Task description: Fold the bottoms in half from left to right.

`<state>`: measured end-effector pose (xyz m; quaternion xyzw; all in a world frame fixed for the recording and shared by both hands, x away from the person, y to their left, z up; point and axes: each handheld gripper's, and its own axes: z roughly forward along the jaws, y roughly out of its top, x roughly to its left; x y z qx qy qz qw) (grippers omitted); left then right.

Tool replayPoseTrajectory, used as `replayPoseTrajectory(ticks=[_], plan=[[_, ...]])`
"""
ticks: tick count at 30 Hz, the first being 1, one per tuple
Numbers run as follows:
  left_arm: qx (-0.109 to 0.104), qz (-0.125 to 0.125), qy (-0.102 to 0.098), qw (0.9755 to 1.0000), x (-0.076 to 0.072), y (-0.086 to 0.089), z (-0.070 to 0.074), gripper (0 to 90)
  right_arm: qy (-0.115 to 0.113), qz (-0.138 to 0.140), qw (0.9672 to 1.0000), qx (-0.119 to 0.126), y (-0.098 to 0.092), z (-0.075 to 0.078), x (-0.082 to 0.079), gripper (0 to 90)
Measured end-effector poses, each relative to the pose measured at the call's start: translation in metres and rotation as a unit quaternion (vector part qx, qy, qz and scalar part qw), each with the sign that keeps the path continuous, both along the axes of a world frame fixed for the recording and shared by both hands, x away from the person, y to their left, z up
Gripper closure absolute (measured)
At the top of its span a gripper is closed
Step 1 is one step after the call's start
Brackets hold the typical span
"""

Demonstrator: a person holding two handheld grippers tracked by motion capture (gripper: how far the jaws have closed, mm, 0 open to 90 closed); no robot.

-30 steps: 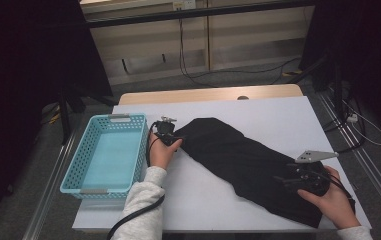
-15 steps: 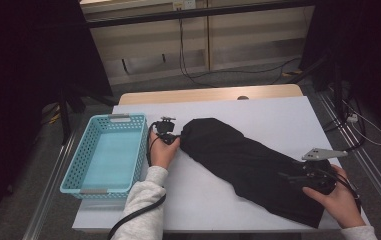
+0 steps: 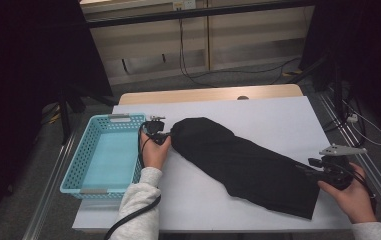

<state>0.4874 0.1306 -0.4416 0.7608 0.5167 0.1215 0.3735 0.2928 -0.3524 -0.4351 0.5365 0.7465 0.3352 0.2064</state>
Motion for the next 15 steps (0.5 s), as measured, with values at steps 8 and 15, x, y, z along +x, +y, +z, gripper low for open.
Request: replayPoseTrajectory(ticks=[8, 15], plan=[[0.011, -0.005, -0.004, 0.9999, 0.0, -0.003, 0.002, 84.0, 0.009, -0.011, 0.9997, -0.018, -0.009, -0.004, 0.002, 60.6], [0.008, -0.008, -0.007, 0.9999, 0.001, -0.004, 0.003, 83.5, 0.035, 0.001, 0.9991, -0.024, -0.015, -0.009, 0.004, 89.2]])
